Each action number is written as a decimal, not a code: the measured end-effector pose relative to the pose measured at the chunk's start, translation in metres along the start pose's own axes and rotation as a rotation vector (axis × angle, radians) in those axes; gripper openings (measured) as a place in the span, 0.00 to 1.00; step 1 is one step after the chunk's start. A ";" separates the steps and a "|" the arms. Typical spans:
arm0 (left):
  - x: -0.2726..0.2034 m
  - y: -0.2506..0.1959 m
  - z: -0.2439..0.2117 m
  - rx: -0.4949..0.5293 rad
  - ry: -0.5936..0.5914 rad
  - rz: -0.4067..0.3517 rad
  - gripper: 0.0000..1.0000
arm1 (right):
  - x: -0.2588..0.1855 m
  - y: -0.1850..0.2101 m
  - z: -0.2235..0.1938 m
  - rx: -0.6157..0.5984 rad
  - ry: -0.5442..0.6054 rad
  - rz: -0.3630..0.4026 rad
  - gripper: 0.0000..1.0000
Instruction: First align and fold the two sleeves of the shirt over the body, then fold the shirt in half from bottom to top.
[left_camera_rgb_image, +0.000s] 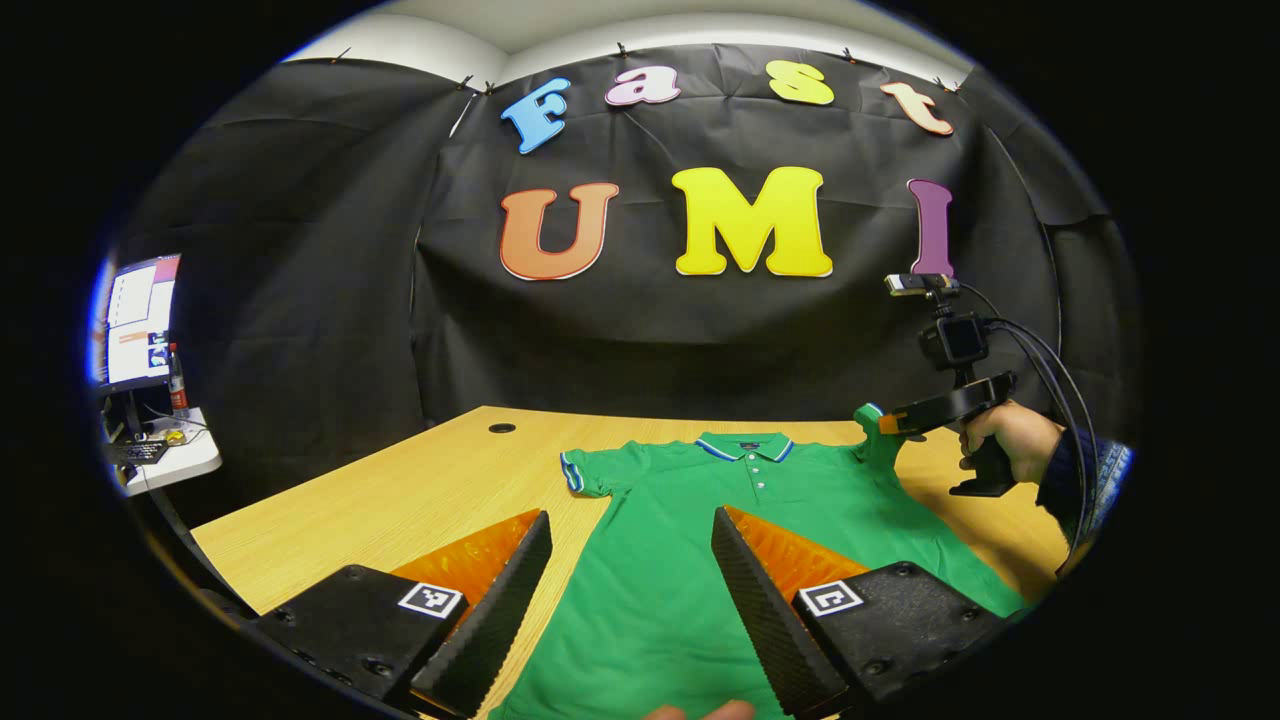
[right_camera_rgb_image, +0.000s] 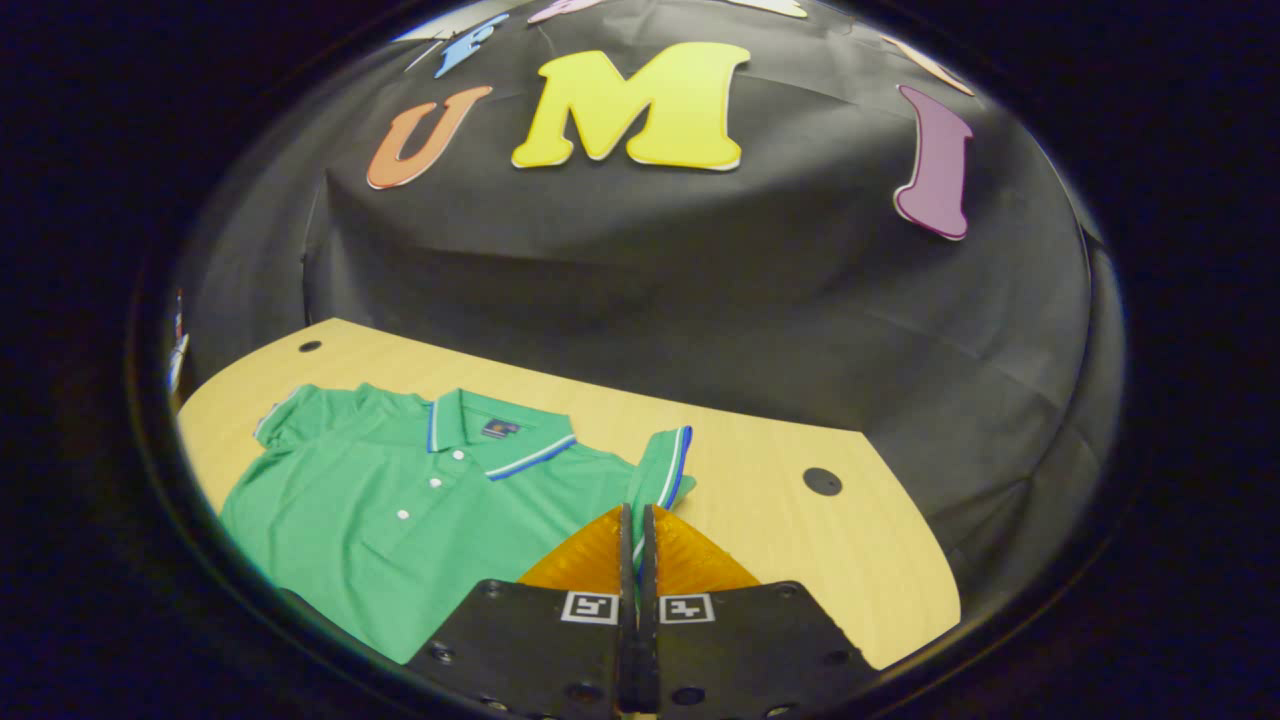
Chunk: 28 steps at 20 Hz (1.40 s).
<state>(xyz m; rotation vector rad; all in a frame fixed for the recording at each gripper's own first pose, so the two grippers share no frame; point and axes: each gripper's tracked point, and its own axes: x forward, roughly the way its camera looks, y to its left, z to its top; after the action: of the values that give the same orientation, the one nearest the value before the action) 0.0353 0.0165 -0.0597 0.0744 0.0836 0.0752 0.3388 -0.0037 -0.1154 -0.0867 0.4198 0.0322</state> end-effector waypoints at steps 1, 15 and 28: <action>0.001 0.001 -0.003 0.003 0.009 0.003 1.00 | -0.001 0.009 0.001 0.005 -0.004 0.013 0.00; 0.017 0.018 -0.014 -0.003 0.081 0.089 1.00 | -0.130 0.066 0.062 0.104 -0.187 0.118 0.95; 0.121 -0.001 0.075 0.034 0.023 0.083 1.00 | -0.309 -0.010 -0.004 0.090 -0.387 0.113 0.95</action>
<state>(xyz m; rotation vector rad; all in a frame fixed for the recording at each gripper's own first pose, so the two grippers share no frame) 0.1620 0.0193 0.0049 0.1109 0.1047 0.1574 0.0559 -0.0180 0.0081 0.0330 0.0390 0.1392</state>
